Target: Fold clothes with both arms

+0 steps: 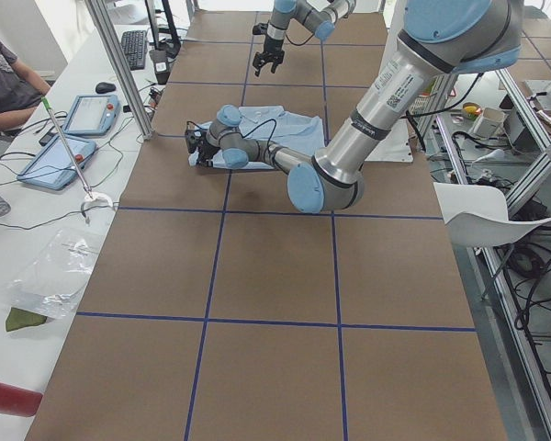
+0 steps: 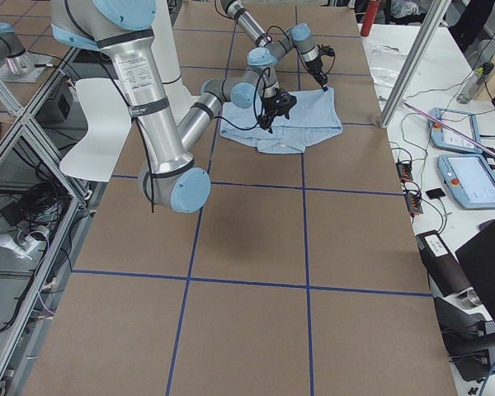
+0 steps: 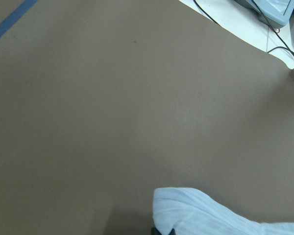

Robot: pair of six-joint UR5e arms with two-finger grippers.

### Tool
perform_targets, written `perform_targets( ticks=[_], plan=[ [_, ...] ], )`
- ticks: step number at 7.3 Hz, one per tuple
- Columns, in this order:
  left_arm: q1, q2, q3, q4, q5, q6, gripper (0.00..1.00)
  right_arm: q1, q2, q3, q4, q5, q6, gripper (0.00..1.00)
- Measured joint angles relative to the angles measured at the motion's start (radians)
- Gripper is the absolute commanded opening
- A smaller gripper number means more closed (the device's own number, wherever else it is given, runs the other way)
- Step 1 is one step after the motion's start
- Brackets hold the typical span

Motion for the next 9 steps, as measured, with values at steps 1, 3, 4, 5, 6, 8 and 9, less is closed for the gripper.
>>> perform_targets(
  ticks=[1,3,4,5,6,8,9],
  plan=[
    [-0.01,-0.008,0.016,-0.006,-0.001,0.037,0.55,-0.013,0.014,-0.017,0.037,-0.002,-0.006,1.0],
    [-0.041,0.054,-0.046,0.001,-0.03,0.123,0.55,-0.069,0.056,-0.062,0.071,-0.014,-0.08,1.0],
    [-0.058,0.133,-0.129,0.004,-0.071,0.149,0.54,-0.117,0.07,-0.076,0.073,-0.03,-0.191,1.0],
    [-0.073,0.216,-0.225,0.005,-0.103,0.184,0.54,-0.166,0.08,-0.087,0.066,-0.044,-0.343,1.0],
    [-0.085,0.291,-0.312,0.005,-0.118,0.215,0.54,-0.211,0.097,-0.096,0.038,-0.065,-0.487,1.0],
    [-0.094,0.371,-0.391,0.005,-0.126,0.243,0.54,-0.3,0.159,-0.108,-0.081,-0.15,-0.736,1.0],
    [-0.095,0.393,-0.406,0.004,-0.127,0.247,0.55,-0.332,0.181,-0.116,-0.122,-0.189,-0.854,1.0]
  ],
)
